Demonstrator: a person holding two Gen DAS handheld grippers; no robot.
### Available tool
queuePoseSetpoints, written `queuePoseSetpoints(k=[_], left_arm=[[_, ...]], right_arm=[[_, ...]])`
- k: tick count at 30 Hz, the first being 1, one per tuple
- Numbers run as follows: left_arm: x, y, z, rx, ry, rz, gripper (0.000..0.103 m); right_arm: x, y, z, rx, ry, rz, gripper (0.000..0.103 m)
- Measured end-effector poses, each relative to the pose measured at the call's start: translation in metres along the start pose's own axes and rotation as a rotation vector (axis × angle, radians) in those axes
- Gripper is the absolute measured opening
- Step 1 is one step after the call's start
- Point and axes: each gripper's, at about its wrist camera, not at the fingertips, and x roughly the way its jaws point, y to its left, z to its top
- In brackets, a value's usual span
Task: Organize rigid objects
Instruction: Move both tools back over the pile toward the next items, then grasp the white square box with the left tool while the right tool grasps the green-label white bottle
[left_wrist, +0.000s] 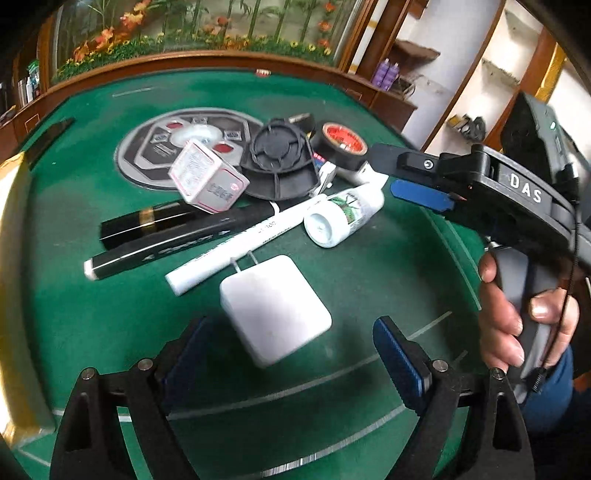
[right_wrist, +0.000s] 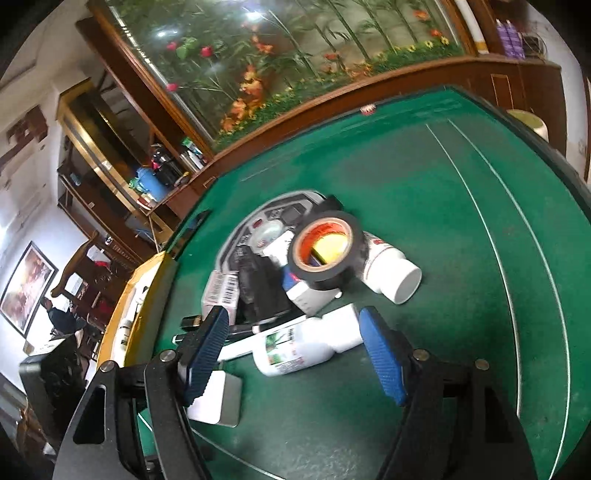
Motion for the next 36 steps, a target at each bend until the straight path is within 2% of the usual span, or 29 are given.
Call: queuePoseSetpoints(k=[3,5,8,12,14,18,19,20,22,24,25,29,30,33,36], left_arm=[[0.005,-0.002,0.005,0.023,-0.018,0.047,0.089],[0.003,0.002,0.004,0.016,-0.034,0.061,0.071],[-0.004,0.011,-0.001,0.017,-0.034,0.065,0.063],[-0.014,0.016,-0.013,0.034,-0.041,0.109,0.062],[-0.018,0.019,-0.016,0.029,-0.042,0.109,0.062],[-0.017,0.025,-0.013,0.011,-0.037,0.092,0.062],[-0.016,0.024,-0.012,0.020,-0.031,0.104,0.064],[-0.014,0.023,-0.011,0.026,-0.028,0.112,0.071],[-0.011,0.021,-0.009,0.034,-0.022,0.119,0.078],[-0.009,0.017,-0.010,0.058,-0.023,0.144,0.078],[-0.010,0.017,-0.012,0.068,-0.022,0.158,0.078],[-0.015,0.023,-0.014,0.074,-0.021,0.180,0.062],[-0.017,0.026,-0.015,0.070,-0.019,0.183,0.059],[-0.021,0.034,-0.016,0.055,-0.017,0.192,0.059],[-0.023,0.039,-0.014,0.041,-0.013,0.196,0.059]], right_arm=[[0.010,-0.003,0.009,-0.025,0.016,-0.038,0.072],[0.021,0.001,0.009,-0.048,0.052,-0.040,0.072],[0.030,0.006,0.007,-0.078,0.109,-0.006,0.073],[0.029,0.024,-0.008,-0.164,0.222,0.123,0.074],[0.028,0.034,-0.014,-0.225,0.253,0.148,0.074],[0.029,0.046,-0.019,-0.306,0.265,0.119,0.074],[0.028,0.048,-0.020,-0.329,0.252,0.091,0.074],[0.028,0.050,-0.020,-0.348,0.237,0.069,0.074],[0.027,0.053,-0.016,-0.369,0.208,0.048,0.074],[0.030,0.053,-0.012,-0.371,0.184,0.053,0.074],[0.035,0.053,-0.010,-0.363,0.195,0.060,0.074],[0.041,0.056,-0.017,-0.382,0.245,0.093,0.074],[0.040,0.057,-0.019,-0.383,0.272,0.124,0.075],[0.035,0.064,-0.024,-0.402,0.317,0.208,0.074],[0.035,0.071,-0.025,-0.408,0.322,0.205,0.073]])
